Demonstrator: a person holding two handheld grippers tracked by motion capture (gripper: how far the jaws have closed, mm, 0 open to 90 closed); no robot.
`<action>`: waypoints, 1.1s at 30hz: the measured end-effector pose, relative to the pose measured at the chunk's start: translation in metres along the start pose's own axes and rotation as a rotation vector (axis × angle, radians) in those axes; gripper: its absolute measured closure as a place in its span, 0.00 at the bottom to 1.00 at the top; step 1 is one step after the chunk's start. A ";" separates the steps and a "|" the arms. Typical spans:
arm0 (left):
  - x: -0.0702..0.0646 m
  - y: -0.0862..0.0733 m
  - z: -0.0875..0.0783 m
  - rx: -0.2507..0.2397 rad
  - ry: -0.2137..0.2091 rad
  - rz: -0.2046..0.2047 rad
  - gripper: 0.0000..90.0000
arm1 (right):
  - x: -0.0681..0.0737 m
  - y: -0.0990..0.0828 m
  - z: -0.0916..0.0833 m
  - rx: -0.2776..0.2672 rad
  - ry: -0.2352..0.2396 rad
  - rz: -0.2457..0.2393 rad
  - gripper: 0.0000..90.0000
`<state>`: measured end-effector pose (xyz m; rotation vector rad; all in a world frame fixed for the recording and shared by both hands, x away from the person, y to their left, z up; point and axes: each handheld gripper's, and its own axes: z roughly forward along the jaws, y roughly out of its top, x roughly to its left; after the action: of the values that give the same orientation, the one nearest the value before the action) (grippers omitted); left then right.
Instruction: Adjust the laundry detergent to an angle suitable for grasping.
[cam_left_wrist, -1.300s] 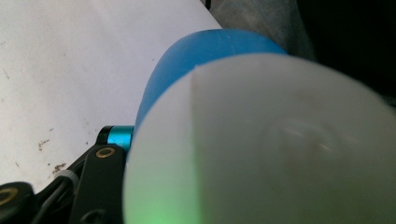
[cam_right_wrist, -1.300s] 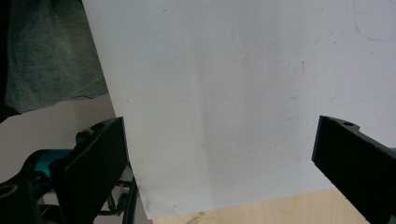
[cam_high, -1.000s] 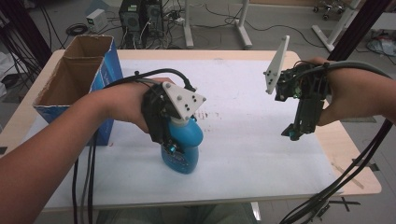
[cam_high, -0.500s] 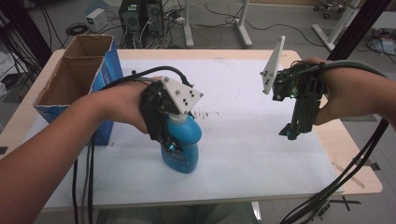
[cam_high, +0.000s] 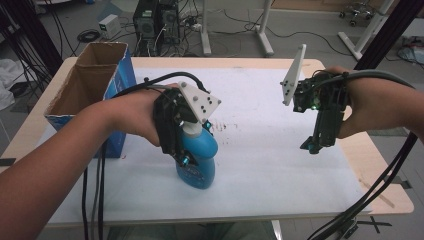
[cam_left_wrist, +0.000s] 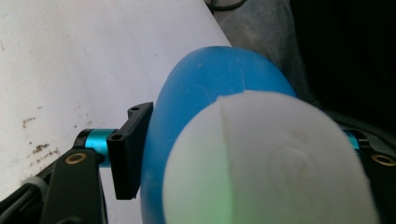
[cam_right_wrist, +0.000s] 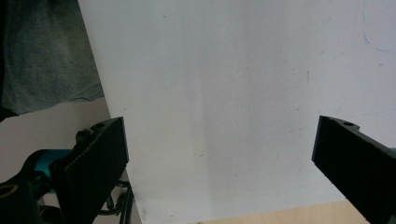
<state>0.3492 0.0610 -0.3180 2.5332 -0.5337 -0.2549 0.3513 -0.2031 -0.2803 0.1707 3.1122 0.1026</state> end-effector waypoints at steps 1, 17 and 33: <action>0.000 0.001 0.000 0.005 0.007 -0.007 0.31 | 0.000 0.000 0.000 -0.001 -0.002 -0.002 0.03; -0.011 0.009 -0.018 0.131 0.061 -0.068 0.22 | 0.003 0.005 -0.007 -0.008 -0.013 -0.019 0.03; -0.010 0.008 -0.037 0.231 0.115 -0.143 0.17 | 0.004 0.008 -0.008 -0.011 -0.016 -0.026 0.03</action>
<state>0.3479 0.0766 -0.2819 2.7952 -0.3556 -0.1029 0.3479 -0.1956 -0.2717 0.1302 3.0956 0.1175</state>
